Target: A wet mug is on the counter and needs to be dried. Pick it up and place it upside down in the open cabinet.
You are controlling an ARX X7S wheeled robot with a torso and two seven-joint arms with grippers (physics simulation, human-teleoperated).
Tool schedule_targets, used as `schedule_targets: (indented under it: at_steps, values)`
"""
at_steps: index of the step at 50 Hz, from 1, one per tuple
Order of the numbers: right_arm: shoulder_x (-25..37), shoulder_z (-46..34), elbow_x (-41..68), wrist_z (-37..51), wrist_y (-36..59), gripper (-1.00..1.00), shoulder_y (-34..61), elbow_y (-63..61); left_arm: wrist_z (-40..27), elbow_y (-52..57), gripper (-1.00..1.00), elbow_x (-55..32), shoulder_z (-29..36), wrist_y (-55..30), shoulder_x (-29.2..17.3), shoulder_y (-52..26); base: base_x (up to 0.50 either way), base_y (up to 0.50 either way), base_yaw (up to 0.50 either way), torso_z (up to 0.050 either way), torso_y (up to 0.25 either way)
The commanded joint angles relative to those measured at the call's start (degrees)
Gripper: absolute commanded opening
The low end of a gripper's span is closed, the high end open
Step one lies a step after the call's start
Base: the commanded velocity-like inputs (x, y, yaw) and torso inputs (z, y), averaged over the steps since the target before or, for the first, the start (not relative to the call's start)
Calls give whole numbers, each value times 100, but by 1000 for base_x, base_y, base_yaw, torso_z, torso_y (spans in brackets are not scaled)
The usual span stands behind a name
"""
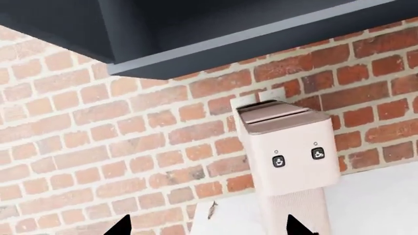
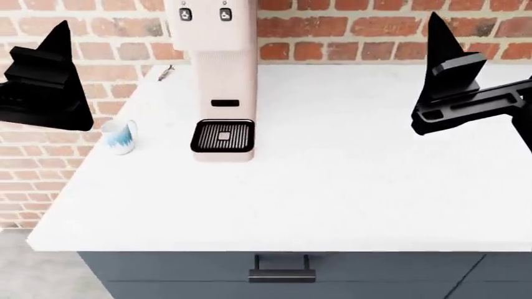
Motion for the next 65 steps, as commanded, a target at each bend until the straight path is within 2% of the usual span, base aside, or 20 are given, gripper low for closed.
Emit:
schedule_targets:
  at_steps: [1,7,26,36,65]
  values:
    - [233,-141,440,284,-194,100,202,134,93,29,100,-119,-49,160,-214,-56,242,500,0,0,0]
    - [300,-164,539,326,-265,100,223,144,216,86,100,-136,-85,202,-208,-49,240,361,0,0,3]
    - [662,-62,1002,680,-588,100,109,19,-67,140,100,-281,351,461,-260,-412,234,338,0,0,1]
    - [831,-15,1092,702,-658,100,141,22,68,129,100,-217,374,478,-322,-435,204,211,0,0,0]
    - [970,47,1145,630,-768,100,-94,-69,205,243,100,-246,554,632,-415,-484,166,11,0,0,1]
